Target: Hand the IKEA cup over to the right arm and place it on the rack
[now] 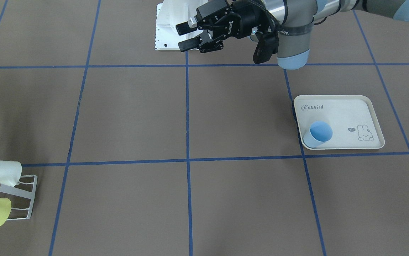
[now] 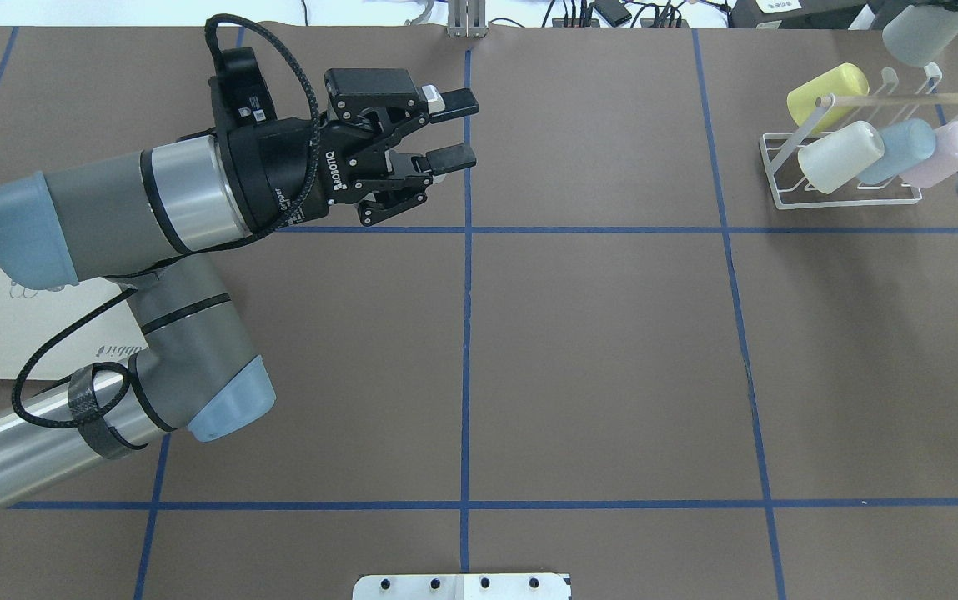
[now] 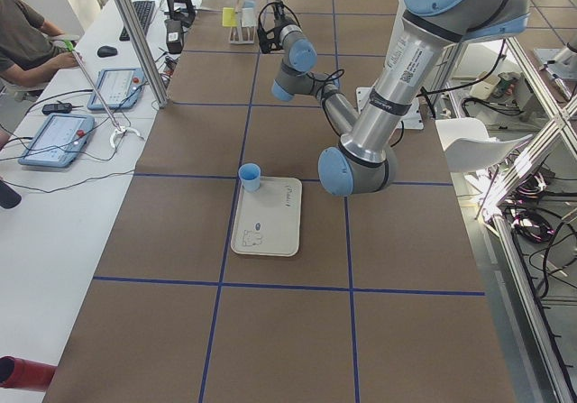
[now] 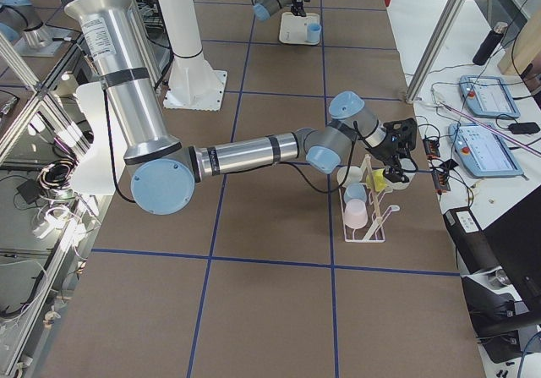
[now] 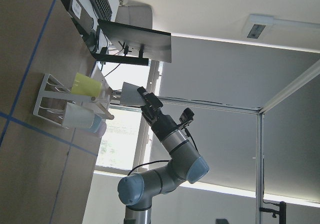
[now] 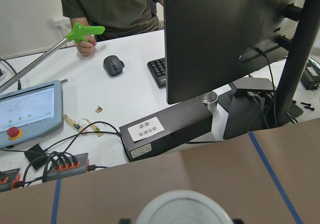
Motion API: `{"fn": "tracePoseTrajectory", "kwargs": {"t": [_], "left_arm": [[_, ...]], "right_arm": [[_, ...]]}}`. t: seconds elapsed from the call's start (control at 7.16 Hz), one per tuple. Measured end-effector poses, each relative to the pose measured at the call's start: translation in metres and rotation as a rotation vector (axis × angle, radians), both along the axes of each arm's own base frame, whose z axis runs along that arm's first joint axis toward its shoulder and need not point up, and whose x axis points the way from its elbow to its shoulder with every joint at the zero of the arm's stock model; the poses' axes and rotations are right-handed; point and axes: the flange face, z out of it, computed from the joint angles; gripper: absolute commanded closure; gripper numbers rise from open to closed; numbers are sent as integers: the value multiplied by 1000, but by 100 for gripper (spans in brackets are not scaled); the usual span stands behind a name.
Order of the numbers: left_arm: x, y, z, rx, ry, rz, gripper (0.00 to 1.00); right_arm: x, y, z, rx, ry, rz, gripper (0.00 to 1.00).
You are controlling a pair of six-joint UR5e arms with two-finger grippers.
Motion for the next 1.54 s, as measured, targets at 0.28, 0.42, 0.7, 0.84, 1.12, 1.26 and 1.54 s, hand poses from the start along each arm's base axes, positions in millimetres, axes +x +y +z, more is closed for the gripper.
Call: {"fn": "tracePoseTrajectory", "kwargs": {"t": [0.28, 0.42, 0.7, 0.84, 1.12, 1.26, 1.54], "left_arm": [[0, 0, 0, 0, 0, 1, 39], [1, 0, 0, 0, 0, 1, 39], [1, 1, 0, 0, 0, 1, 39], [1, 1, 0, 0, 0, 1, 39], [1, 1, 0, 1, 1, 1, 39], [1, 1, 0, 1, 1, 1, 39], [1, 1, 0, 1, 1, 1, 39]], "right_arm": [[-7, -3, 10, -10, 27, 4, 100], [-13, -2, 14, -13, 39, 6, 100], [-18, 0, 24, -22, 59, 4, 100], [-22, 0, 25, -23, 62, 0, 100], [-31, 0, 23, -17, 69, -5, 100], [-33, 0, 25, -18, 72, -6, 100], [-34, 2, 30, -22, 81, -12, 100]]}}
